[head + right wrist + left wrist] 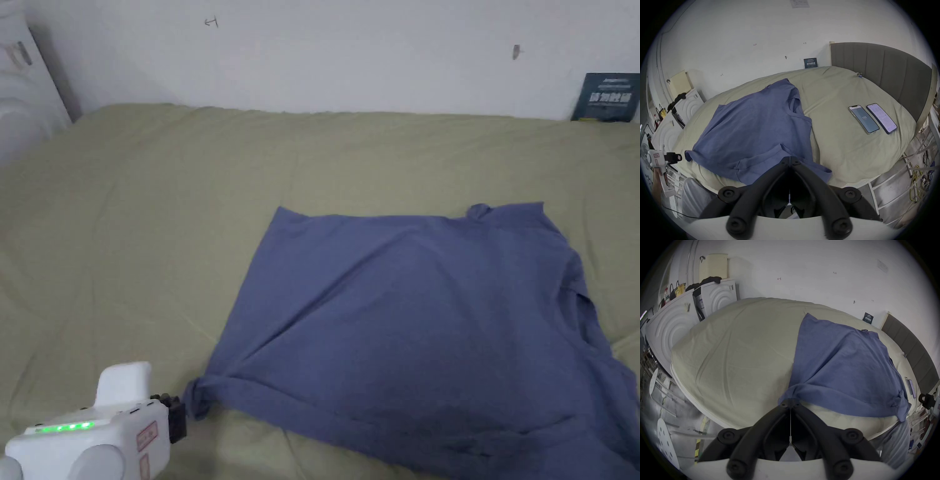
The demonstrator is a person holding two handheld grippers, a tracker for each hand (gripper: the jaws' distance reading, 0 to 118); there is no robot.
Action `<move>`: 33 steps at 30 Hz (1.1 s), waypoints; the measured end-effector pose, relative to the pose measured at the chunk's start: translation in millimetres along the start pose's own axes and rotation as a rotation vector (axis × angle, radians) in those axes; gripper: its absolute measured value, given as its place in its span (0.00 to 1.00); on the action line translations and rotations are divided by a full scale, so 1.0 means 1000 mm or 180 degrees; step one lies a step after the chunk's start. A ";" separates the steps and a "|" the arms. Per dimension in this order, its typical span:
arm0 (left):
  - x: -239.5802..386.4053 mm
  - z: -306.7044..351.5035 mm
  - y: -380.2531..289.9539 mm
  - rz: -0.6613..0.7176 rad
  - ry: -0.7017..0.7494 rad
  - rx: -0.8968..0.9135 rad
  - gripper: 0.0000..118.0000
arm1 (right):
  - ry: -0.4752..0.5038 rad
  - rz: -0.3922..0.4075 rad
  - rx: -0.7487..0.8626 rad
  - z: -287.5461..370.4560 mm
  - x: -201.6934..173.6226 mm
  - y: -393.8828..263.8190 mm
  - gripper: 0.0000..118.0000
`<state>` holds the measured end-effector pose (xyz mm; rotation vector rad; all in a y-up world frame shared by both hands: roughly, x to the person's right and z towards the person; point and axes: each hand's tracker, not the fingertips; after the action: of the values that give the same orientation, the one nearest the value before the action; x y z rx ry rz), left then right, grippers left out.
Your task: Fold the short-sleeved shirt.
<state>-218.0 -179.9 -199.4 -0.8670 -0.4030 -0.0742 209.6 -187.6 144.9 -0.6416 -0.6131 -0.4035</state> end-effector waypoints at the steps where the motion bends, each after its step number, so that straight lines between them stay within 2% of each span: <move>1: -0.002 0.000 -0.001 0.0029 0.0003 -0.0034 0.00 | 0.0009 -0.0019 -0.0020 -0.001 0.000 -0.002 0.00; 4: -0.014 -0.013 0.005 0.0072 -0.0018 -0.0051 0.00 | 0.0063 -0.0075 -0.0090 -0.002 -0.003 -0.002 0.00; 5: -0.014 -0.015 0.007 0.0058 -0.0015 -0.0047 0.04 | 0.0047 -0.0060 -0.0104 -0.002 -0.004 -0.003 0.00; 6: -0.014 -0.022 0.013 0.0036 -0.0003 -0.0057 0.34 | 0.0036 -0.0035 -0.0118 -0.003 -0.005 -0.005 0.00; 7: -0.014 -0.026 0.016 0.0028 -0.0022 -0.0060 0.76 | 0.0024 -0.0028 -0.0126 -0.004 -0.005 -0.006 0.00; 8: -0.014 -0.036 0.018 0.0008 -0.0021 -0.0127 1.00 | 0.0014 -0.0028 -0.0136 -0.002 -0.007 -0.002 0.00; 13: -0.002 -0.090 0.012 -0.0147 0.0111 -0.0204 0.97 | -0.0020 -0.0074 -0.0169 -0.003 -0.002 -0.001 0.00; 14: -0.002 -0.091 0.028 -0.0197 0.0154 -0.0243 0.94 | -0.0027 -0.0072 -0.0194 -0.003 0.000 -0.002 0.00; 16: 0.000 -0.095 0.028 -0.0188 0.0150 -0.0331 0.53 | -0.0086 -0.0067 -0.0222 -0.003 0.004 -0.002 0.00; 18: 0.016 -0.069 0.028 -0.0188 -0.0048 -0.0305 0.32 | -0.0139 -0.0038 -0.0268 -0.003 0.010 -0.001 0.00; 19: 0.025 -0.059 0.027 -0.0230 -0.0048 -0.0247 0.14 | -0.0193 -0.0034 -0.0279 -0.003 0.012 -0.002 0.00; 20: 0.034 -0.054 0.026 -0.0441 0.0052 -0.0262 0.09 | -0.0210 -0.0041 -0.0283 -0.006 0.019 0.001 0.00; 21: 0.039 -0.051 0.024 -0.0597 0.0138 -0.0236 0.08 | -0.0209 -0.0060 -0.0284 -0.007 0.023 0.002 0.00; 23: 0.040 -0.064 0.024 -0.0532 0.0087 -0.0338 0.08 | -0.0260 -0.0130 -0.0280 -0.007 0.028 0.003 0.04; 24: 0.040 -0.064 0.024 -0.0509 0.0095 -0.0336 0.08 | -0.0258 -0.0137 -0.0287 -0.008 0.028 0.006 0.25; 26: 0.033 -0.065 0.027 -0.0391 0.0033 -0.0384 0.08 | -0.0227 -0.0183 -0.0505 -0.013 0.031 0.010 0.87; 27: 0.030 -0.066 0.028 -0.0363 0.0024 -0.0386 0.08 | -0.0149 -0.0203 -0.0544 -0.015 0.033 0.010 1.00; 28: 0.028 -0.066 0.029 -0.0352 0.0021 -0.0390 0.08 | -0.0168 -0.0152 -0.0487 -0.012 0.032 0.014 1.00; 29: 0.027 -0.066 0.030 -0.0344 0.0014 -0.0412 0.08 | -0.0109 -0.0077 -0.0665 -0.015 0.029 0.017 1.00; 33: 0.021 -0.077 0.031 -0.0325 0.0031 -0.0433 0.08 | -0.0206 0.0433 -0.0941 -0.037 0.009 0.008 1.00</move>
<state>-167.5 -215.4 -258.3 -0.9793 -0.4367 -0.2020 235.7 -207.6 123.6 -0.9766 -0.5719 -0.3496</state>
